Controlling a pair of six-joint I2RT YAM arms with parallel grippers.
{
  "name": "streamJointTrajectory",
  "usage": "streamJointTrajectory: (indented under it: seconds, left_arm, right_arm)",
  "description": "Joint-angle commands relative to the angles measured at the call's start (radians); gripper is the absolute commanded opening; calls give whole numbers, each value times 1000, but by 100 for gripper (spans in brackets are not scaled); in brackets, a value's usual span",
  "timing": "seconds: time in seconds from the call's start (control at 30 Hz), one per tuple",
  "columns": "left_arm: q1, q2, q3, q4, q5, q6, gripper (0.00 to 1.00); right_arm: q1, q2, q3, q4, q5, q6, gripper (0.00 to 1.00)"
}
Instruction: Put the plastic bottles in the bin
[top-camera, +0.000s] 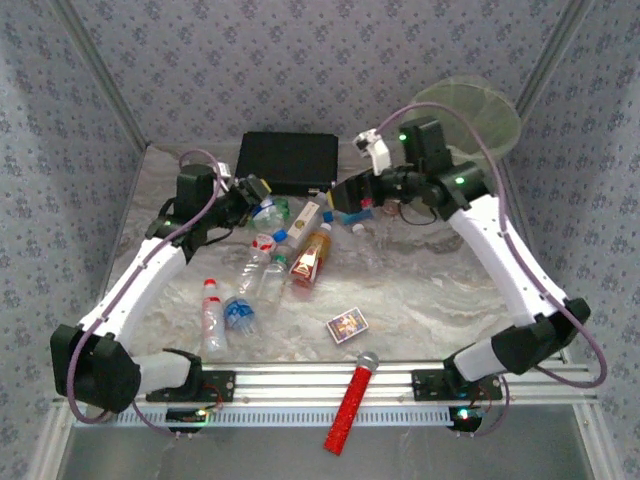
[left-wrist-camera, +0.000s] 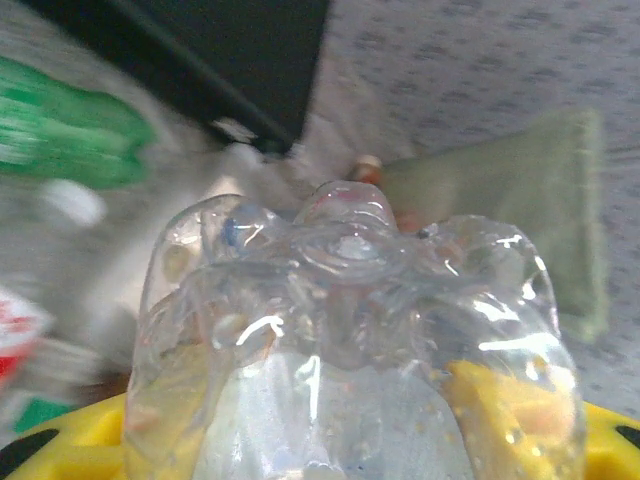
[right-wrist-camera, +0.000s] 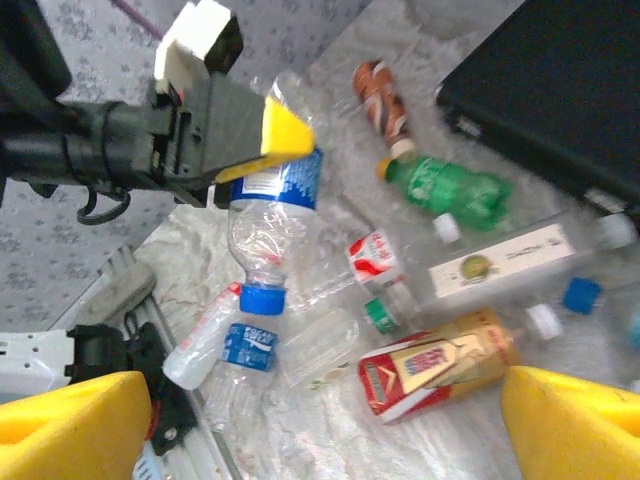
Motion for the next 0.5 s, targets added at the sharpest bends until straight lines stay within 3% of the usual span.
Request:
streamJointTrajectory:
  seconds: [0.0,0.47]
  left_arm:
    - [-49,19,30,216,37,-173,44]
    - [-131,99,18,500,80,-321,41]
  right_arm:
    - [62,39,-37,122,-50,63,92]
    - [95,185,-11,238,-153,131,94]
